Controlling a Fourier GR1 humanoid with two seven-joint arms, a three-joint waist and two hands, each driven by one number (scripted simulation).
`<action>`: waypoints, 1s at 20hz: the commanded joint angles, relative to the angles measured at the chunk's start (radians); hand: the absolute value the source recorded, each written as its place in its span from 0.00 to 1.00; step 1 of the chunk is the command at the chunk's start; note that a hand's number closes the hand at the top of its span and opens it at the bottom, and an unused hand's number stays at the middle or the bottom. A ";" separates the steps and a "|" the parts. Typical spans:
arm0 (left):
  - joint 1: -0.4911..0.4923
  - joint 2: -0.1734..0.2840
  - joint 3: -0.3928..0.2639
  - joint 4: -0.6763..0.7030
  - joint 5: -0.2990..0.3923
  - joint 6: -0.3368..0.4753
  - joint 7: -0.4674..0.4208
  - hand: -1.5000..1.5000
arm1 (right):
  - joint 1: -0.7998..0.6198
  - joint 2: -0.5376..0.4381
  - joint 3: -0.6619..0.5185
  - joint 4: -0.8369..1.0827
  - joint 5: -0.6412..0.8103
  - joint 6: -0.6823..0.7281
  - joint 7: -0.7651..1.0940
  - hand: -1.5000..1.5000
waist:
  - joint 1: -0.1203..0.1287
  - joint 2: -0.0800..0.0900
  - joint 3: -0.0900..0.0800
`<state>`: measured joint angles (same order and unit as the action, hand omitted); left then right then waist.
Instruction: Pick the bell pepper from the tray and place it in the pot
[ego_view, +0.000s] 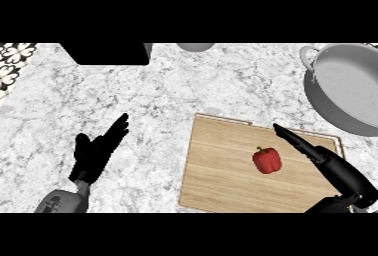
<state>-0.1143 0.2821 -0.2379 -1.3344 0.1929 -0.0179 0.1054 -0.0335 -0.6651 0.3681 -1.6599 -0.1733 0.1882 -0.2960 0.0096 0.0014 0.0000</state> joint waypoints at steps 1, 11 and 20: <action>0.020 0.034 0.040 -0.036 0.018 -0.047 0.001 0.50 | -0.072 0.104 0.053 0.202 0.141 0.006 -0.065 0.00 | 0.003 0.000 0.001; -0.037 -0.083 0.062 0.060 -0.085 -0.024 -0.012 0.50 | -0.130 0.187 -0.140 0.489 0.190 0.136 -0.324 0.00 | -0.008 0.000 0.000; 0.009 -0.016 0.107 -0.047 -0.050 -0.098 0.053 0.50 | -0.175 0.308 -0.116 0.611 0.152 0.283 -0.423 0.00 | -0.002 0.000 0.001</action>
<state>-0.0909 0.2256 -0.1737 -1.3767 0.1174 -0.0648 0.1419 -0.1809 -0.4246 0.2368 -1.1337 -0.0382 0.4364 -0.6558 0.0049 0.0007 0.0002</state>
